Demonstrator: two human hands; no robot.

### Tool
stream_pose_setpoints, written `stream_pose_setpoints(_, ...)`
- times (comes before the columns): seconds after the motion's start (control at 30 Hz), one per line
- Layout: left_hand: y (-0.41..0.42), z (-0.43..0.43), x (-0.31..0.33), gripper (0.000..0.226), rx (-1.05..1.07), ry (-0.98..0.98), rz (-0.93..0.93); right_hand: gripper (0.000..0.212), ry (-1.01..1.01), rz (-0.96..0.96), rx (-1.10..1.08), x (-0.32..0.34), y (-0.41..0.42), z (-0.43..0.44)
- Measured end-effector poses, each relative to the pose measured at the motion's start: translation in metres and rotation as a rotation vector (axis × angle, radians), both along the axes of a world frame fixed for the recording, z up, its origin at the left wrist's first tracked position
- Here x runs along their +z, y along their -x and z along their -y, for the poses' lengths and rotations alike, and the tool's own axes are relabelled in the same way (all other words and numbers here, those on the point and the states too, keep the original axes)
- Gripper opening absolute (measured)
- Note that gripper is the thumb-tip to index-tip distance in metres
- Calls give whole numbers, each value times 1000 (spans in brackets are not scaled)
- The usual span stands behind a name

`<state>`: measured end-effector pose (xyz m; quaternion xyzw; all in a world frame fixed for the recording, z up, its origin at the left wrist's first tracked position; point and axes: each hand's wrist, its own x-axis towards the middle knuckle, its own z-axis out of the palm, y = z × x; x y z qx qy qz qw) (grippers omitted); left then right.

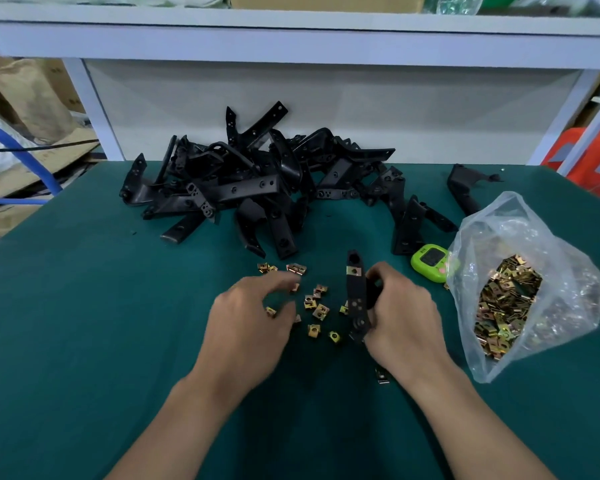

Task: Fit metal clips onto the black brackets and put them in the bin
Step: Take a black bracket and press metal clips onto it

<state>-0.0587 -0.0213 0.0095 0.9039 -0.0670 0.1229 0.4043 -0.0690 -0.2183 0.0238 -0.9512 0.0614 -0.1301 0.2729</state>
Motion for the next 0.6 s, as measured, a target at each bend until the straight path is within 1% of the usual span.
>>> stream_pose_setpoints(0.07,-2,-1,-6,29,-81,-159,-63,19,-9,-27,37,-4,-2,1)
stream_pose_setpoints(0.13,-2,1,-10,24,-135,-238,-66,24,-30,-33,40,-7,-5,3)
stream_pose_setpoints(0.17,-2,3,-11,22,-139,-251,-42,33,-43,-36,33,-7,-7,4)
stream_pose_setpoints(0.27,-1,6,-10,10,-152,-276,55,69,-77,-53,44,-8,-9,7)
stream_pose_setpoints(0.33,1,9,-8,9,-164,-295,62,90,-117,-82,78,-7,-9,8)
stream_pose_setpoints(0.37,3,11,-8,11,-167,-313,60,96,-124,-91,102,-6,-9,8)
stream_pose_setpoints(0.47,9,17,-9,10,-189,-345,70,99,-75,-98,173,-7,-7,6)
stream_pose_setpoints(0.53,13,20,-9,9,-176,-326,87,94,-72,-90,184,-9,-6,6)
stream_pose_setpoints(0.6,16,24,-9,12,-183,-342,156,89,-77,-74,166,-11,-7,6)
